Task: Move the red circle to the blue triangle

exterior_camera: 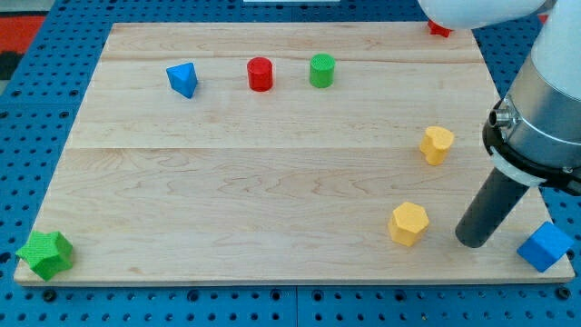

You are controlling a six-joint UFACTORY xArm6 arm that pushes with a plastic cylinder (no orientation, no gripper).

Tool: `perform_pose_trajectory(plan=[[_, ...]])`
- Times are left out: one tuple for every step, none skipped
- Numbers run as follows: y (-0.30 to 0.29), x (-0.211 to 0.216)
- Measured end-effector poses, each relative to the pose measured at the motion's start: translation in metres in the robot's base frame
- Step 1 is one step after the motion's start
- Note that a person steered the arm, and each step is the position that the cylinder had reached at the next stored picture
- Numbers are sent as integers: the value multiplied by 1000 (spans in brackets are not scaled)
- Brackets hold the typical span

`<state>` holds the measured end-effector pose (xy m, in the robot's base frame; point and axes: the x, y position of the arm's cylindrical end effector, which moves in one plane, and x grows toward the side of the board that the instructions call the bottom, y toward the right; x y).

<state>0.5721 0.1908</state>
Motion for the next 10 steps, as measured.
perform_pose_trajectory(plan=[[1, -4], [2, -30], [-12, -64], [-43, -120], [-93, -183], [-150, -234], [-220, -274], [-267, -283], [-296, -283], [-287, -268]])
